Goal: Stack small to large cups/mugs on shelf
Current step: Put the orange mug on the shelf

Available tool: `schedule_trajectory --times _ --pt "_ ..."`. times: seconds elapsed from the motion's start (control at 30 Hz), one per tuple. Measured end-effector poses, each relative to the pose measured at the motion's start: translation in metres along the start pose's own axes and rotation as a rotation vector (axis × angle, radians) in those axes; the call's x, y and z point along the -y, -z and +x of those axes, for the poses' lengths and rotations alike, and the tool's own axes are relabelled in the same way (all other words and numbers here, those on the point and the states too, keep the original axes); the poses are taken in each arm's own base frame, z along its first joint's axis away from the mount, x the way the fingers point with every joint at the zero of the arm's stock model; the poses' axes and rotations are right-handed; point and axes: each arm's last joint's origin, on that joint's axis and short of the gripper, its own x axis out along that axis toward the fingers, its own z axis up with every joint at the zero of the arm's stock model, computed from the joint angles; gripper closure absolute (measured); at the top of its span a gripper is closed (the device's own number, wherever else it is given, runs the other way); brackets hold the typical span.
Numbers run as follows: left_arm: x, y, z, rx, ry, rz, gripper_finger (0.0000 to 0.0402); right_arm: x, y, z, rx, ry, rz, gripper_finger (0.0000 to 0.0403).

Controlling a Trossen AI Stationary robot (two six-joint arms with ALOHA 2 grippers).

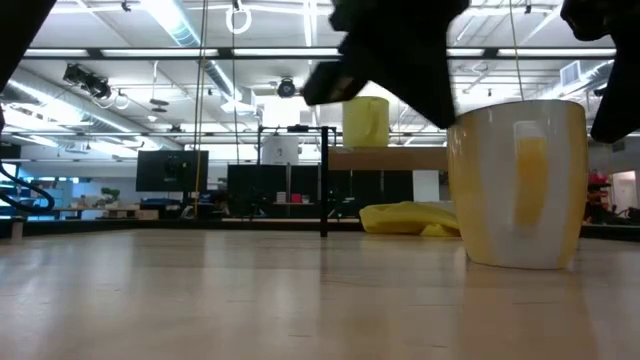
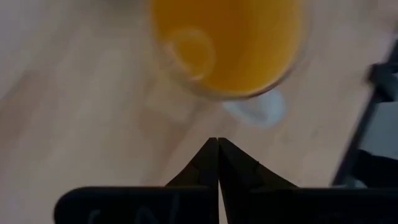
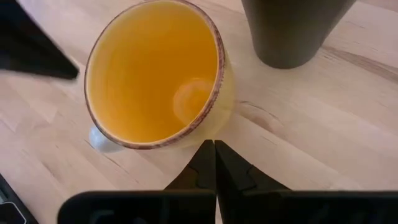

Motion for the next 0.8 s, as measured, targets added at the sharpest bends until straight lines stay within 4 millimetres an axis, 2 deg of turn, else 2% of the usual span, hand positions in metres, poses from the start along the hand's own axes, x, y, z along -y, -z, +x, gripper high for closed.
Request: schedule_trajectory --times 0.1,0.2,0.8 --pt "0.003 0.001 0.009 0.003 0.027 -0.002 0.0389 0.0 0.0 0.0 -0.001 -0.003 0.001 0.0401" --pt "0.009 -0.003 0.007 0.043 0.08 -0.015 0.038 -0.001 0.0 0.0 -0.002 -0.007 0.003 0.0401" --pt "0.012 0.0 0.022 0.048 0.108 -0.04 0.0381 -0.004 -0.001 0.001 -0.006 -0.025 0.022 0.0401"
